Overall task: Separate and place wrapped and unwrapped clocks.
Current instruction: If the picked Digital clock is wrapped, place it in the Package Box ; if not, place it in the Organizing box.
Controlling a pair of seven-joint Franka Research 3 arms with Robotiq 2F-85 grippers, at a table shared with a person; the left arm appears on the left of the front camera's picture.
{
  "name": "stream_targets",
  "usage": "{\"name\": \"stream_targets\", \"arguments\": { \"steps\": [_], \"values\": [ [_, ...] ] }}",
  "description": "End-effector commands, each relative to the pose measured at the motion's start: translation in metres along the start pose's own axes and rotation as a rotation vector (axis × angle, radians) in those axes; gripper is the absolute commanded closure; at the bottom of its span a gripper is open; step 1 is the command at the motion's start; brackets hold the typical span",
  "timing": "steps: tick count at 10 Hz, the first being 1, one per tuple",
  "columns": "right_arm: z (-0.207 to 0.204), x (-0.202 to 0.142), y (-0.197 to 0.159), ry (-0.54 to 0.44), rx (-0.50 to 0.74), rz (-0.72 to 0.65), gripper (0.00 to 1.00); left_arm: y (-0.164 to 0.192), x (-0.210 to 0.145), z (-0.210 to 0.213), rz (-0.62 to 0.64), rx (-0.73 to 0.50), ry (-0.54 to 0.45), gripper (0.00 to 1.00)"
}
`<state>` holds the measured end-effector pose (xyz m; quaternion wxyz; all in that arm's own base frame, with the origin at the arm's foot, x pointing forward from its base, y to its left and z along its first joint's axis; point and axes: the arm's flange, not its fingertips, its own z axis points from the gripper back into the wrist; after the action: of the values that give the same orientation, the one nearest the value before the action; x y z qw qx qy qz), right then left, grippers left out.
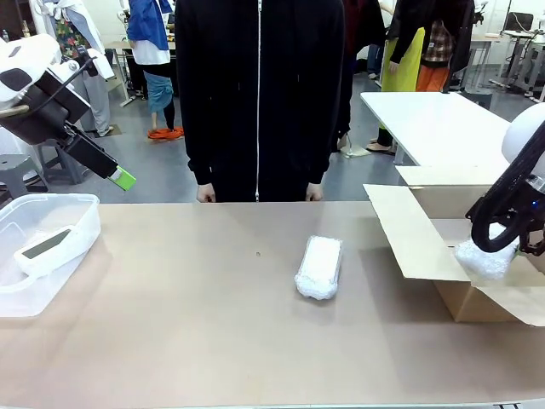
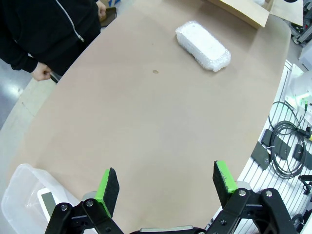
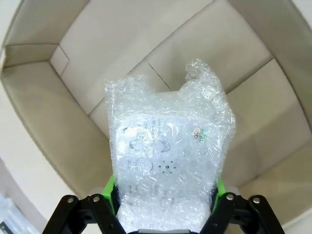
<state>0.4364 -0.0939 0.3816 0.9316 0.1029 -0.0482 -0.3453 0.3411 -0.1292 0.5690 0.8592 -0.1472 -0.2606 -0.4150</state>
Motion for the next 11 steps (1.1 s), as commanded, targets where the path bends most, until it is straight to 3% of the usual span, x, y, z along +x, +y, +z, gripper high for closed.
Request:
{"name": "stream_targets", "arguments": {
  "steps": [1,2,3,11],
  "values": [
    [-0.002,0.004,0.006,-0.001,-0.037,-0.007,0.19,0.000,-0.001,0.000,-0.001,-0.016,-0.006,0.00],
    [-0.001,0.003,0.006,-0.008,-0.049,-0.011,0.19,0.000,-0.001,0.000,-0.001,-0.016,-0.006,0.00],
    [0.000,0.003,0.005,-0.013,-0.059,-0.017,0.00,0.000,-0.001,0.000,-0.001,-0.016,-0.006,0.00],
    [0.026,-0.002,0.010,-0.030,-0.057,0.008,0.00,0.000,-0.001,0.000,-0.001,-0.016,-0.006,0.00]
  ]
}}
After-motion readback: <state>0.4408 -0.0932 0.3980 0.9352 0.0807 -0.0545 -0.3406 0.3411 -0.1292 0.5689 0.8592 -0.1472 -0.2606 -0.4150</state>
